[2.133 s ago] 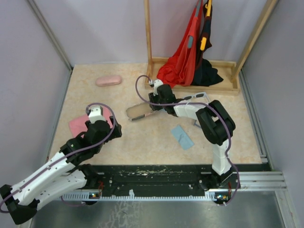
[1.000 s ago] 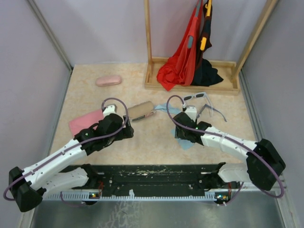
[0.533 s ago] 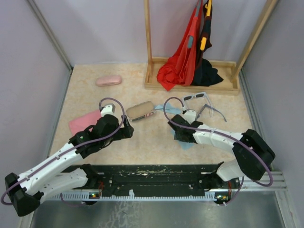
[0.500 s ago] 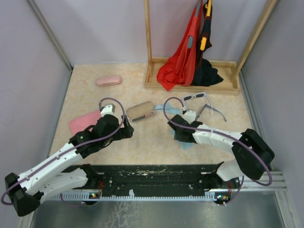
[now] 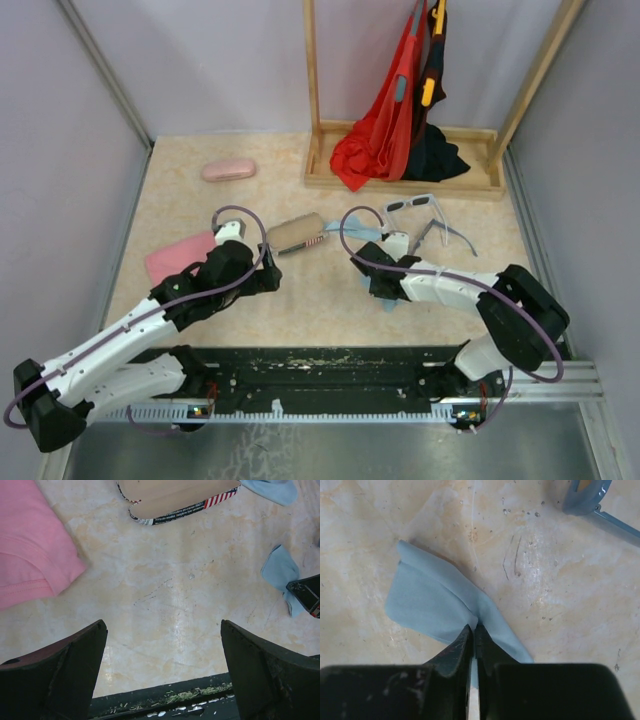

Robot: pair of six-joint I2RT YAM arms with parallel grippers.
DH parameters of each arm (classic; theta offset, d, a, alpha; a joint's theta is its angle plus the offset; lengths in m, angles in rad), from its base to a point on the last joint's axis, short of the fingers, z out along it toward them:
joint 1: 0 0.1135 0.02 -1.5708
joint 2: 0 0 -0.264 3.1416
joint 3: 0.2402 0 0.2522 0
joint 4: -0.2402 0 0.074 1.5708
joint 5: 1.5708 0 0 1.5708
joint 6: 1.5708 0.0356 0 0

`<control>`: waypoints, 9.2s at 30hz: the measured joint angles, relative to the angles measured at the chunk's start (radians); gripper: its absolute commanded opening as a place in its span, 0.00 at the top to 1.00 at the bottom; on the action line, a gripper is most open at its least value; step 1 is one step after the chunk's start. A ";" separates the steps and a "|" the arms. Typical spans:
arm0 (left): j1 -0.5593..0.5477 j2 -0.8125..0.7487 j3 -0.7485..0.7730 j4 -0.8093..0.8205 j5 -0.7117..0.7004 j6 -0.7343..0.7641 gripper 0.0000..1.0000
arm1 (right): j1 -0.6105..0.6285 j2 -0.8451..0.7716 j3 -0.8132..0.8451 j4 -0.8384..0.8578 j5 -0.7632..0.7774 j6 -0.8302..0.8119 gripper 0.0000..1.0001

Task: Organize the sunglasses
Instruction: Adjust the glasses cleaning cloth at the center of the board.

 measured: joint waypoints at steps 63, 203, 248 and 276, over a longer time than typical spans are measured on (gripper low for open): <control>-0.227 0.396 -0.112 0.284 0.142 -0.083 0.47 | 0.196 -0.493 -0.285 0.089 -0.190 -0.015 0.66; -0.203 0.224 0.039 -0.068 -0.008 -0.454 1.00 | 0.494 -0.116 -0.253 1.101 -0.214 -0.242 0.50; -0.203 0.086 0.037 -0.007 -0.010 -0.341 0.54 | 0.494 -0.087 -0.225 1.056 -0.140 -0.135 1.00; -0.203 -0.114 -0.204 0.412 0.216 -0.159 0.78 | 0.494 -0.284 -0.386 1.193 -0.156 -0.175 1.00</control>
